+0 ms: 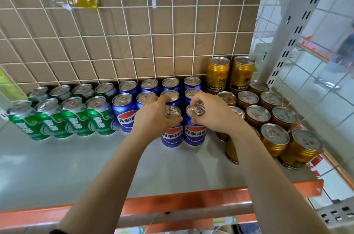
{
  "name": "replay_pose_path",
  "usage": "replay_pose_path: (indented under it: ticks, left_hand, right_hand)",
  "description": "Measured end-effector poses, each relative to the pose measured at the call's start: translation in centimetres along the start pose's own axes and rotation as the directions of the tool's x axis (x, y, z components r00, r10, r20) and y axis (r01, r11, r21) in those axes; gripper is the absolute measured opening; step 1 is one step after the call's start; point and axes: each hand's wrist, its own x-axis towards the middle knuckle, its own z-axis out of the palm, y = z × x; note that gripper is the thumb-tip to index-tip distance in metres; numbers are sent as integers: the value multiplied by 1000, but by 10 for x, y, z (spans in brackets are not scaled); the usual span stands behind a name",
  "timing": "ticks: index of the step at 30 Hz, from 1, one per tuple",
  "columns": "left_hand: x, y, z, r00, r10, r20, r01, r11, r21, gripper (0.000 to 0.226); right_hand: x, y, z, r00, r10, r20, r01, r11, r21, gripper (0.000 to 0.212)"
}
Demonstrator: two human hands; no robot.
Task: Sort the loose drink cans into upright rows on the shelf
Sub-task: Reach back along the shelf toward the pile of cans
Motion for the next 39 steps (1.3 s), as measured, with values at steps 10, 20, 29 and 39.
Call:
replay_pose_path:
  ticks: [10, 20, 29, 39]
  left_hand:
    - [-15, -16, -12, 998, -55, 18, 56, 993, -102, 78]
    - [-70, -105, -61, 965, -201, -168, 214, 975, 62, 88]
    - [-150, -264, -140, 877, -407, -255, 452, 879, 152, 69]
    - [-262, -443, -230, 730, -609, -310, 659, 748, 84, 64]
  right_hand:
    - [-3, -25, 1, 998, -26, -50, 20, 992, -128, 64]
    - [7, -142, 68, 960, -281, -20, 267, 932, -243, 41]
    - [21, -301, 176, 904, -410, 123, 428, 849, -309, 41]
    - [25, -485, 307, 814, -529, 239, 576, 785, -227, 47]
